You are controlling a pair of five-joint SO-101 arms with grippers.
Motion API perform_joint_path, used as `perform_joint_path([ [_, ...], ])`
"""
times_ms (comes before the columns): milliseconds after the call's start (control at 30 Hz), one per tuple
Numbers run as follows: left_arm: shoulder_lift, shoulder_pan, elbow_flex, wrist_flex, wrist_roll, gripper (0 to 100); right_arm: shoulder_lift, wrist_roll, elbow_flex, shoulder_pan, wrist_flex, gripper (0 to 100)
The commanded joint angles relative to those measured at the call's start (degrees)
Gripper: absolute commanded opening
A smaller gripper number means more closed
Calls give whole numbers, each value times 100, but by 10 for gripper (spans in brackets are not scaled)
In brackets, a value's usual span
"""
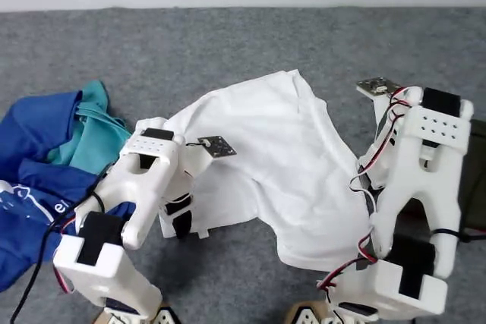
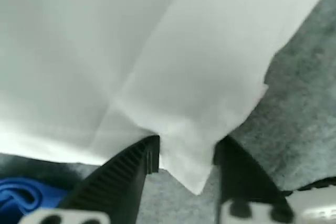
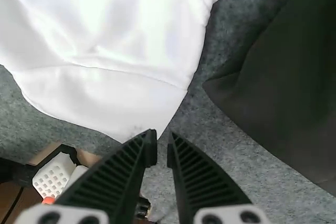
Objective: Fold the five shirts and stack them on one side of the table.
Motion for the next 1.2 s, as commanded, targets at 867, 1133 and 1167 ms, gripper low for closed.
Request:
perform_joint_path([
  [867,-2171,-1705,-1244,-422,1354,13,-1851,651,3068,-3090,-303,89],
  [1133,-2171,-1705,-1235,-457,1556,13,-1842,413,3552,-3829,-804,183],
  [1167,-2171,-1705,-1235,-448,1556,13,-1842,369,3560,-3934,-866,184],
])
